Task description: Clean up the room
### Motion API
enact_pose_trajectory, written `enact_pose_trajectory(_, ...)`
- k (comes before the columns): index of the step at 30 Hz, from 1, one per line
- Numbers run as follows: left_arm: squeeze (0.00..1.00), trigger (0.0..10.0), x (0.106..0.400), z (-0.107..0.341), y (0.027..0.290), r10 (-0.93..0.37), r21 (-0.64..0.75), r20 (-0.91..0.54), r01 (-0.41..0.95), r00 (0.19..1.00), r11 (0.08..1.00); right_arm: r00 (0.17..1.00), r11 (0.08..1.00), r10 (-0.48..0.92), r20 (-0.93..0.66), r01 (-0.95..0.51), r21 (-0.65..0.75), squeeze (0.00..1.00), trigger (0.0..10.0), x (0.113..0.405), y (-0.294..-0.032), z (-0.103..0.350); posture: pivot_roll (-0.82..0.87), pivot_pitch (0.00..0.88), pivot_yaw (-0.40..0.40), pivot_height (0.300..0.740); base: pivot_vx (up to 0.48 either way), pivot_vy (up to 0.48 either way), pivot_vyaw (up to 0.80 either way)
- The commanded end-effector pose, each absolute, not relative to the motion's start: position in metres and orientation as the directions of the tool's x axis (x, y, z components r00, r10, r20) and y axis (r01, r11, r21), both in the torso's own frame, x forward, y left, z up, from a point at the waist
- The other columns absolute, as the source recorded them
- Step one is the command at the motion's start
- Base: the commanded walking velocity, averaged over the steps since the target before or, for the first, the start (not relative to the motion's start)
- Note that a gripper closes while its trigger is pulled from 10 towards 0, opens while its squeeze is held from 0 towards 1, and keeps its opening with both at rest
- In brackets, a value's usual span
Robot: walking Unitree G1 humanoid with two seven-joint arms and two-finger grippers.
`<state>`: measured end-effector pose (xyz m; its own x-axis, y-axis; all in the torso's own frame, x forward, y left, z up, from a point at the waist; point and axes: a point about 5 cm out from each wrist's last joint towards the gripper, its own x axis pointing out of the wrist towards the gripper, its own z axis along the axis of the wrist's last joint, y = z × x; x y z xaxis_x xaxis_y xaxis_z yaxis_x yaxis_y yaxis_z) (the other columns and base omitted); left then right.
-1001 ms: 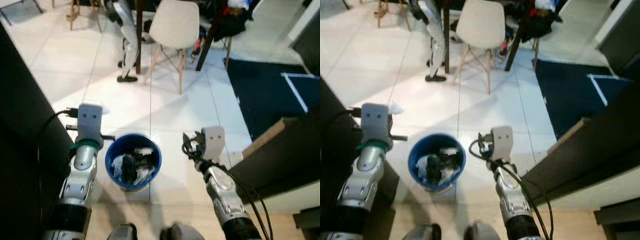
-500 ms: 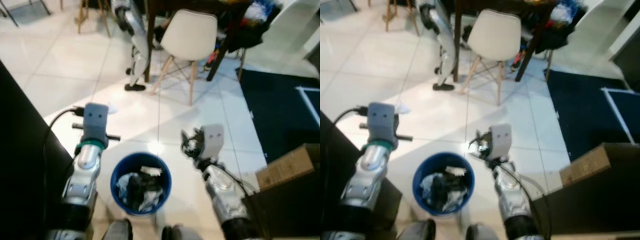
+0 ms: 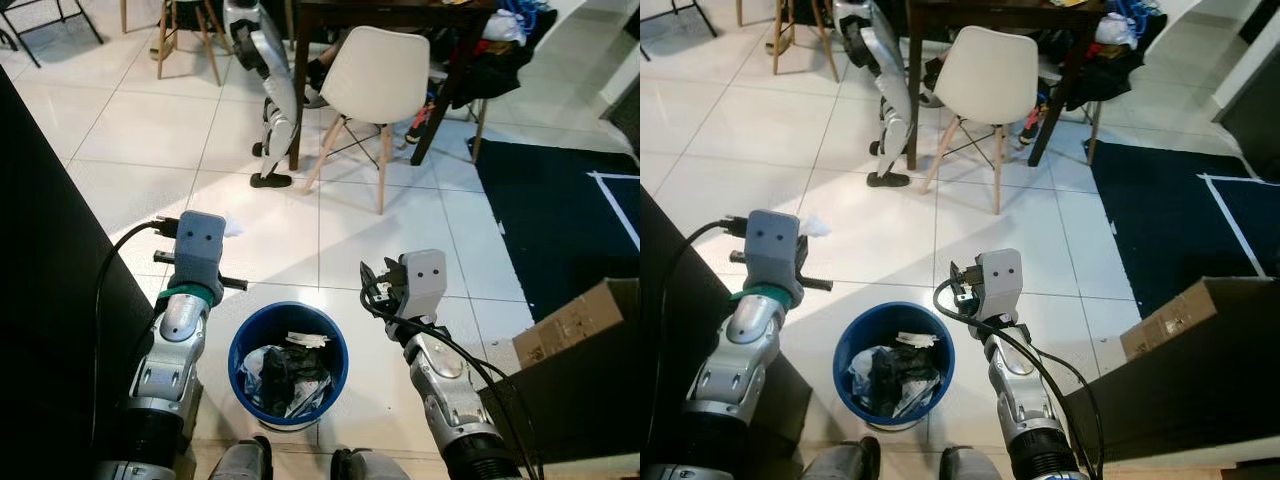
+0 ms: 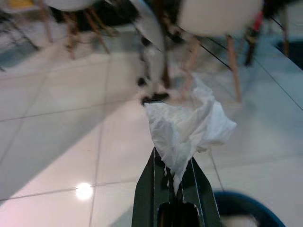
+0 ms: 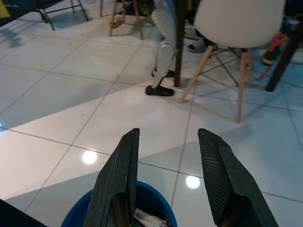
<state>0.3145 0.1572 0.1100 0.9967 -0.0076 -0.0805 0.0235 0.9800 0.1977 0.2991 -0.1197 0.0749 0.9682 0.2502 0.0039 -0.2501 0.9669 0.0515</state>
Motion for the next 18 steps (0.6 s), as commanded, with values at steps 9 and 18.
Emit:
enact_pose_trajectory(9,0.00,10.0,0.331,0.074,0.146,-0.094,0.181,-0.334,0.162,0.938,0.970,0.965,0.964,0.260,-0.001,-0.260,0.049,0.00,10.0,0.296,-0.116,0.073,-0.03,0.090,-0.014,0.740,0.000,0.000,0.00)
enact_pose_trajectory(18,0.39,10.0,0.350,0.071,0.132,-0.170,0.160,-0.427,0.259,0.888,0.952,0.963,0.961,0.270,0.009,-0.270,0.052,0.00,10.0,0.292,-0.113,0.075,-0.05,0.121,-0.006,0.740,0.000,0.000,0.00)
